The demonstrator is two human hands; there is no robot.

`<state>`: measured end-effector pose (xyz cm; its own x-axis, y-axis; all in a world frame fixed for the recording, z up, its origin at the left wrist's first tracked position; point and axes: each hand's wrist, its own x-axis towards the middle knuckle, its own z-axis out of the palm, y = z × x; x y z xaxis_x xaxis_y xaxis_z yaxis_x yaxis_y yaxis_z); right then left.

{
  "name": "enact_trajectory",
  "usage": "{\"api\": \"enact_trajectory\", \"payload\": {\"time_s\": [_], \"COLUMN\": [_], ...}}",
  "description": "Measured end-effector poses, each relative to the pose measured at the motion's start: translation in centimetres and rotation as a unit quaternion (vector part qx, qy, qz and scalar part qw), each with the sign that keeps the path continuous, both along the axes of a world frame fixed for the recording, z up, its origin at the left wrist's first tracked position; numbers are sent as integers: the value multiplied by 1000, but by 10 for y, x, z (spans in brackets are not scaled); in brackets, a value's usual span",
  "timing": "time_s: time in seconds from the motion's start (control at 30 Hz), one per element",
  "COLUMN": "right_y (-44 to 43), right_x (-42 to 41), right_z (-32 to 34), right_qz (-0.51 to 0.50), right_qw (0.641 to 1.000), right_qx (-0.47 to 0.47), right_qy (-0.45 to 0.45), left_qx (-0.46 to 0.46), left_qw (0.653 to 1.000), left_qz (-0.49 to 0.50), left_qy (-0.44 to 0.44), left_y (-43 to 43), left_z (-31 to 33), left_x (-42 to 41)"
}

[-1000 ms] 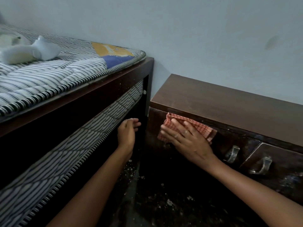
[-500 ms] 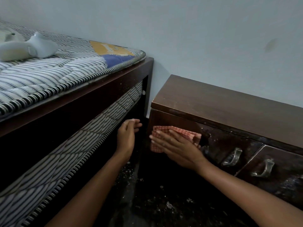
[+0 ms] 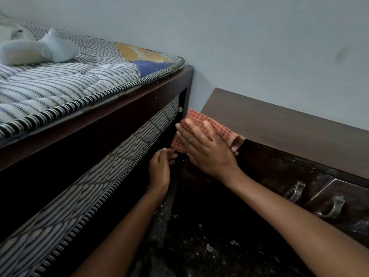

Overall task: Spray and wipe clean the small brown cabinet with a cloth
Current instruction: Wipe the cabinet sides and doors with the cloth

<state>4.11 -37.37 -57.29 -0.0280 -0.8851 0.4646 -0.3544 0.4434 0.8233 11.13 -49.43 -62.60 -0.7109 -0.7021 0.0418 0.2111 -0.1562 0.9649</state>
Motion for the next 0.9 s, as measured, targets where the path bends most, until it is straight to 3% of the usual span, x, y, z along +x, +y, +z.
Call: {"api": "enact_trajectory", "payload": {"time_s": [0.13,0.3,0.57,0.73,0.9], "right_y": [-3,48,57,32,80], "right_x": [1,-3,0,-3,-9], "right_z": [0,-12,-32,-75,-120], "right_qz": [-18,-6,-28,21,12], "right_qw": [999,1000,1000,989,960], "right_qx": [26,-18,0,130,264], "right_qy": [8,5,7,-65,-91], "left_qx": [18,19,-22,-39,-77], "left_qw": [1000,1000,998,997,991], "left_qz": [9,19,-40,-43,-98], "left_qy": [3,-3,-35,-46,-57], "left_y": [4,3,-8,-13,-13], "left_z": [-8,-7,0,-3,-3], "left_x": [-3,-4,8,11,16]}}
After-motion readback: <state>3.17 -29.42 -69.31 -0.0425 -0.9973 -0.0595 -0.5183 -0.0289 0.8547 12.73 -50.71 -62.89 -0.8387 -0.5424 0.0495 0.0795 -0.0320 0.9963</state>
